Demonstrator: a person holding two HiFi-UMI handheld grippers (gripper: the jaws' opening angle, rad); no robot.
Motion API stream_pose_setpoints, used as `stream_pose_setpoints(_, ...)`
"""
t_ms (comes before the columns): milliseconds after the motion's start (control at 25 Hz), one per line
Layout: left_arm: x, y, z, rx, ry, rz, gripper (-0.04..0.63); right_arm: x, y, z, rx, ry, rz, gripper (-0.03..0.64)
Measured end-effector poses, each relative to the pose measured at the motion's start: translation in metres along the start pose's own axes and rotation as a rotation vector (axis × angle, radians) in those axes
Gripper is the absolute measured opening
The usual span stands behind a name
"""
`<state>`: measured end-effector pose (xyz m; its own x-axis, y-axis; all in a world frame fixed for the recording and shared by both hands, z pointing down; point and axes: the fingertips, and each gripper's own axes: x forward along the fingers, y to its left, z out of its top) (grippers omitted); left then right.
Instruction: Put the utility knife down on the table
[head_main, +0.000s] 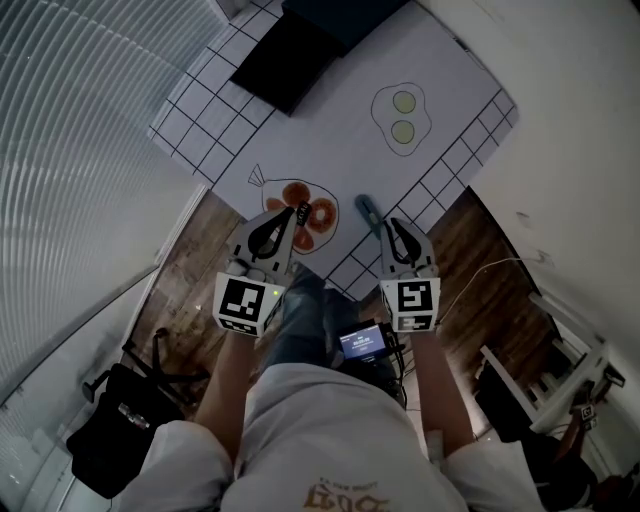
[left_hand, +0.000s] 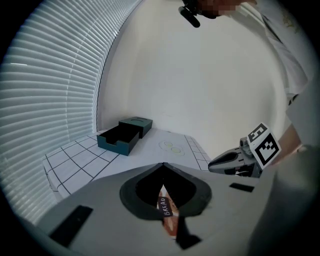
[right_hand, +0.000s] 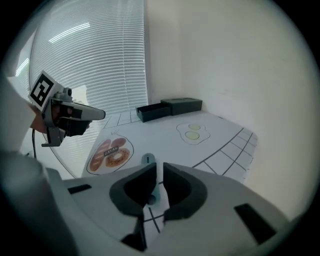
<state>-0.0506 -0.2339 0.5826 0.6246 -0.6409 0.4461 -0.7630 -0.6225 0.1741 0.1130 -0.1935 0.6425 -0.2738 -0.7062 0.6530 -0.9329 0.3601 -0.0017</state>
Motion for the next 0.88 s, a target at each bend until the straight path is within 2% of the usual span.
stream_pose_setpoints(160,-0.005,0.0,0.007,0.008,-0.009,0.01,0.008,-0.009,-0.004,0.014,-0.01,-0.045,-0.016,0.009)
stream_pose_setpoints(480,-0.021,-0.005,0.028,0.051,-0.031,0.049,0.008,-0.033,-0.006,0.024,0.018,-0.061,-0.03,0.009)
stream_pose_setpoints(680,-0.039,-0.013,0.044,0.065,-0.064,0.066,0.008,-0.058,-0.009,0.039,0.041,-0.135,-0.059,0.008)
stream_pose_setpoints(880,-0.054,-0.024,0.069,0.116,-0.111,0.08,0.008,-0.081,-0.009,0.056,0.04,-0.189,-0.079,0.008)
